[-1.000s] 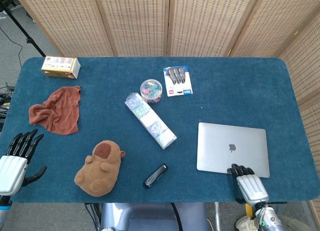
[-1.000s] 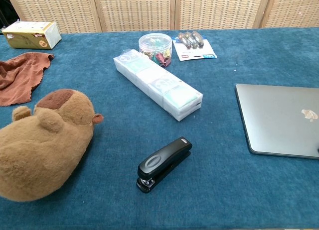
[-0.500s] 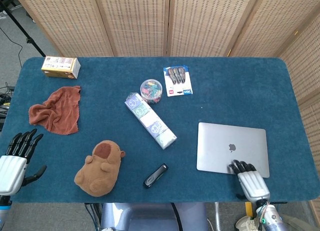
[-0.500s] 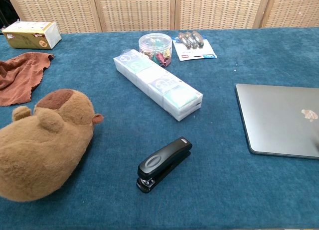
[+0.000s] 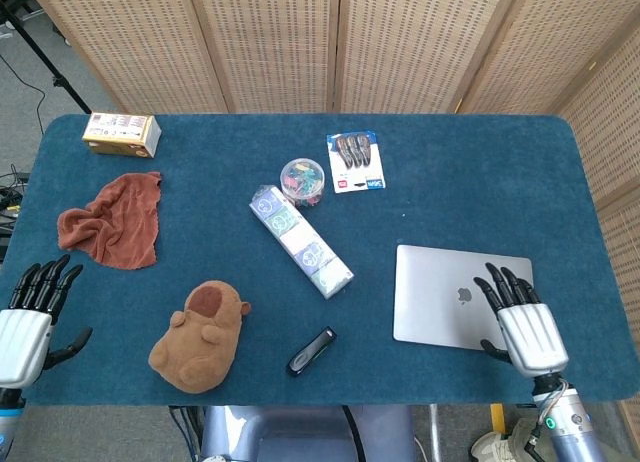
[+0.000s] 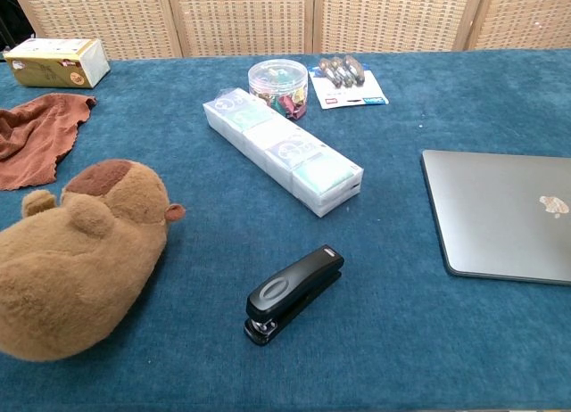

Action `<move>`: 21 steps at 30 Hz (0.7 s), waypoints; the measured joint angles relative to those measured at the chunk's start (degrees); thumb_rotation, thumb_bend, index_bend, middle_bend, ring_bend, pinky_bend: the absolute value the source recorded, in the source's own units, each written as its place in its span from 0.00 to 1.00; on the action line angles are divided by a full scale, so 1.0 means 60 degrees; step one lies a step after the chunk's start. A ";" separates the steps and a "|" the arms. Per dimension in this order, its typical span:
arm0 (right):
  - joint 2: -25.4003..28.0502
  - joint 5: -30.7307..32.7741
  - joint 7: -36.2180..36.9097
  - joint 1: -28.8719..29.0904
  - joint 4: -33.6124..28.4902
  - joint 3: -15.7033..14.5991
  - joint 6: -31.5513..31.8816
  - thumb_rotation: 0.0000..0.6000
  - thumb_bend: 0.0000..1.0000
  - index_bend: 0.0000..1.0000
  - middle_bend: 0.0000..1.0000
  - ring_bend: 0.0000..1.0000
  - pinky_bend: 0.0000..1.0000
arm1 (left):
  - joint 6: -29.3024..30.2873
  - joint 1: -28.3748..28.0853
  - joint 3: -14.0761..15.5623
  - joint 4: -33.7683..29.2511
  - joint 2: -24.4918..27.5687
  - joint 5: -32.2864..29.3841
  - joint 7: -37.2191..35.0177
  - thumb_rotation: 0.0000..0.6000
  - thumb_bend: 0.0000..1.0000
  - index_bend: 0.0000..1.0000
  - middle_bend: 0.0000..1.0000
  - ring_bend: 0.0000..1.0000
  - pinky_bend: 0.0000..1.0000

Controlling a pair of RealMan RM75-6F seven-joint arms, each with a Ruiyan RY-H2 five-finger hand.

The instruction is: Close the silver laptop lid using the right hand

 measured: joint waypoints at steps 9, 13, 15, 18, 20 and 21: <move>0.1041 -0.0837 0.1849 -0.0727 0.0668 0.0047 0.1634 1.00 0.18 0.05 0.00 0.00 0.07 | 0.0104 0.0009 -0.0072 0.0067 -0.0172 -0.0010 0.0028 1.00 0.25 0.10 0.00 0.00 0.00; 0.0990 -0.1033 0.2802 -0.1187 0.1232 0.0156 0.2435 1.00 0.18 0.05 0.00 0.00 0.06 | 0.0168 0.0027 -0.0113 0.0072 -0.0229 -0.0045 -0.0007 1.00 0.25 0.10 0.00 0.00 0.00; 0.0953 -0.1031 0.3026 -0.1282 0.1393 0.0198 0.2536 1.00 0.18 0.05 0.00 0.00 0.06 | 0.0175 0.0033 -0.0126 0.0077 -0.0261 -0.0070 -0.0012 1.00 0.25 0.10 0.00 0.00 0.00; 0.0873 -0.0944 0.3361 -0.1367 0.1590 0.0249 0.2552 1.00 0.18 0.04 0.00 0.00 0.06 | 0.0139 0.0020 -0.0127 0.0091 -0.0314 -0.0082 0.0004 1.00 0.25 0.10 0.00 0.00 0.00; 0.0807 -0.0877 0.3465 -0.1390 0.1753 0.0263 0.2467 1.00 0.18 0.04 0.00 0.00 0.06 | 0.0118 -0.0003 -0.0136 0.0097 -0.0344 -0.0077 0.0021 1.00 0.25 0.10 0.00 0.00 0.00; 0.0775 -0.0851 0.3483 -0.1393 0.1802 0.0263 0.2407 1.00 0.18 0.04 0.00 0.00 0.06 | 0.0110 -0.0025 -0.0154 0.0089 -0.0361 -0.0072 0.0018 1.00 0.25 0.10 0.00 0.00 0.00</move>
